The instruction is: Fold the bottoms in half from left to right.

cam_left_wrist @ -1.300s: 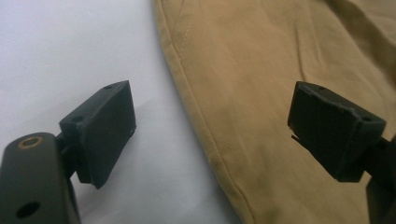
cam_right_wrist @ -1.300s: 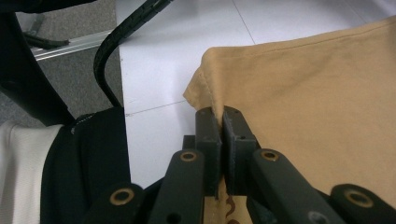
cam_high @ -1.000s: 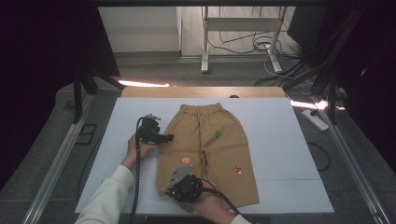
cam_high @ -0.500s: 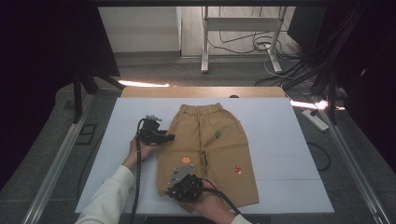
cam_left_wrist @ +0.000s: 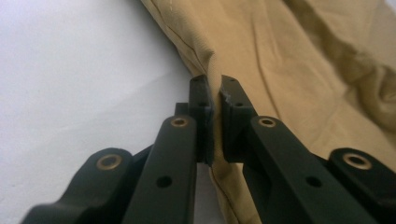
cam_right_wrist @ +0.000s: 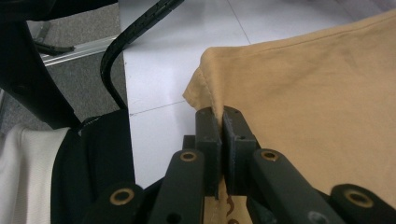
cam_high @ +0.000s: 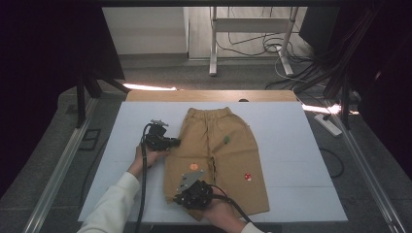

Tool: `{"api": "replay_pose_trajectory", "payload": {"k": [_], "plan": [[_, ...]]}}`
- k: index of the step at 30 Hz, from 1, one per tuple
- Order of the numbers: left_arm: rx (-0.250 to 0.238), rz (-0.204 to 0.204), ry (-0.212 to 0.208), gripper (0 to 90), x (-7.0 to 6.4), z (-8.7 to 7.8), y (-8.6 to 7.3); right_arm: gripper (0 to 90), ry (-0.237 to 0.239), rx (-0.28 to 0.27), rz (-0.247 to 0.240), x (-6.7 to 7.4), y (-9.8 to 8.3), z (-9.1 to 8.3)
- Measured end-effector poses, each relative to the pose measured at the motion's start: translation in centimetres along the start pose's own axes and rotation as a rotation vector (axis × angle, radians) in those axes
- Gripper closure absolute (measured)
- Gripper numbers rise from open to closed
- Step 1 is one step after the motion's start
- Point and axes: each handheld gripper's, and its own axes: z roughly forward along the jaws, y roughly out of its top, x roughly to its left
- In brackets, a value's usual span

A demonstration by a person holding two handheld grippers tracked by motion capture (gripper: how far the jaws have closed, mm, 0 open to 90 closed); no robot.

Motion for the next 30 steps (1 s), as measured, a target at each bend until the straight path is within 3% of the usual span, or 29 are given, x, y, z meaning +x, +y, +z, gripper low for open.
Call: {"api": "replay_pose_trajectory", "payload": {"k": [5,15,25,30], "plan": [[-0.036,-0.007,-0.017,84.4,-0.1,-0.8,0.3,86.3,-0.002,-0.003,-0.009,-0.1,0.1,-0.5],[-0.111,-0.005,-0.046,84.5,-0.4,-2.8,1.0,86.4,0.004,-0.073,-0.008,0.2,1.1,-2.0],[-0.12,-0.023,-0.041,84.6,0.0,-3.3,0.8,86.3,0.006,-0.097,0.003,0.0,1.4,-2.8],[-0.157,-0.023,-0.04,84.6,0.1,-4.9,0.9,86.3,0.011,-0.13,-0.007,0.3,2.0,-3.0]]}}
